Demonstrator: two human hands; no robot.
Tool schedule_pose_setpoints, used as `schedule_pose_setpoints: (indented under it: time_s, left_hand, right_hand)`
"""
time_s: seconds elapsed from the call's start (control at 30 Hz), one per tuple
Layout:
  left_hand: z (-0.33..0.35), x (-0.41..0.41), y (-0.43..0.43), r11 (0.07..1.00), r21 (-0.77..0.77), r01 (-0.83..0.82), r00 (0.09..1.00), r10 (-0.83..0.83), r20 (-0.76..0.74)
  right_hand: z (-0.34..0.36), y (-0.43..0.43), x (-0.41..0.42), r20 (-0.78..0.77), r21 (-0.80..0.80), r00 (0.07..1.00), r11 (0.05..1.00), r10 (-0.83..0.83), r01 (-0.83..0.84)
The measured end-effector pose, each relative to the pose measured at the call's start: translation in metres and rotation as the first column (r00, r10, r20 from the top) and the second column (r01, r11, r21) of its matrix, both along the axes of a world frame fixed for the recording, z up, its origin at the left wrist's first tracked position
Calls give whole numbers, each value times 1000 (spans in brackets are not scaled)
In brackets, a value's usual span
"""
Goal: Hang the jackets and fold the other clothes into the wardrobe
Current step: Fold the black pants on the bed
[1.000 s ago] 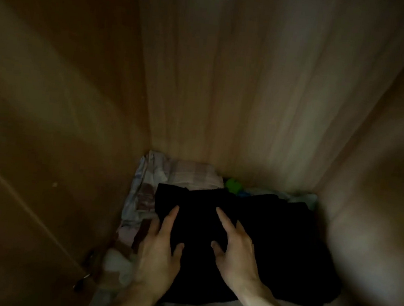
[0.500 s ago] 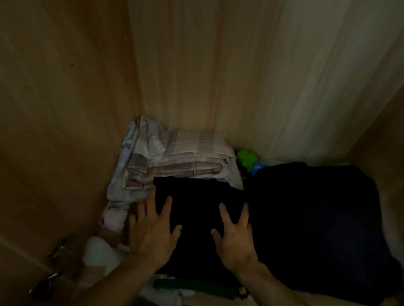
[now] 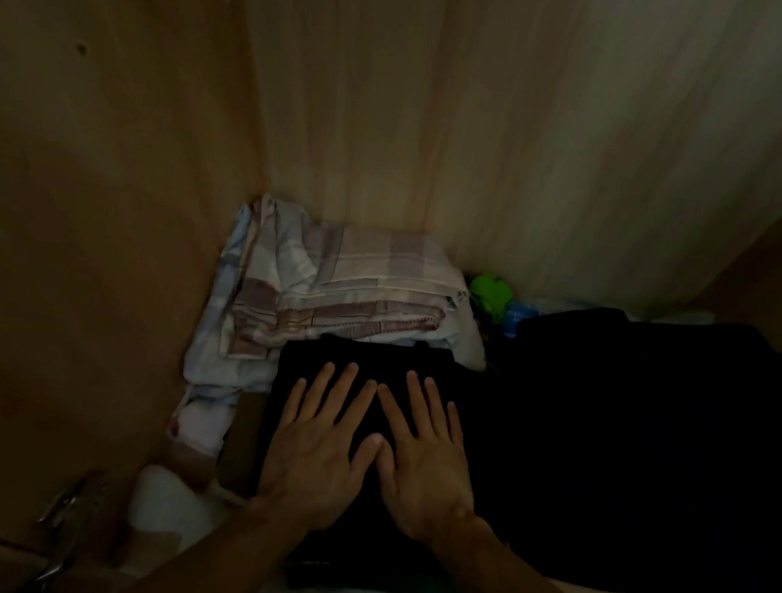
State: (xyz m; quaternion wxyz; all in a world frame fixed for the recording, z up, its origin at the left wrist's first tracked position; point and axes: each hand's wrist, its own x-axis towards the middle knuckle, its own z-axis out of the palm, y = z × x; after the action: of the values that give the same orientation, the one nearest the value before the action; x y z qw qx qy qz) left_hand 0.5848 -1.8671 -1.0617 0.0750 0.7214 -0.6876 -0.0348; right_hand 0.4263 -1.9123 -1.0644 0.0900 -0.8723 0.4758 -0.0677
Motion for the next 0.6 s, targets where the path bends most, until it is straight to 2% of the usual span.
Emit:
schedule_pose_setpoints:
  time_s: [0.1, 0.2, 0.27, 0.33, 0.4, 0.53, 0.6]
  left_hand:
    - [-10, 1, -2, 998, -57, 2, 1000, -3, -17]
    - [-14, 2, -8, 999, -27, -21, 1000, 21, -4]
    - [-10, 3, -20, 994, 101, -51, 999, 52, -10]
    - [4, 3, -28, 950, 307, -61, 997, 69, -16]
    - [28, -2, -26, 902, 424, -82, 996, 81, 21]
    - [80, -40, 26, 856, 511, -79, 988, 137, -76]
    - [114, -61, 66, 879, 469, -88, 985, 146, -89]
  right_hand:
    - [-11, -4, 1, 78, -27, 997, 1000, 1, 1]
    - [-20, -10, 4, 88, -20, 996, 1000, -14, 16]
    - [-16, -22, 7, -28, 50, 1000, 999, -13, 14]
    - [2, -29, 8, -192, 178, 981, 984, 24, 10]
    - [32, -31, 10, -259, 294, 963, 956, 79, 1]
    - [91, 17, -24, -121, 379, 992, 925, 35, 13]
    - [125, 55, -51, -96, 407, 995, 913, 2, 37]
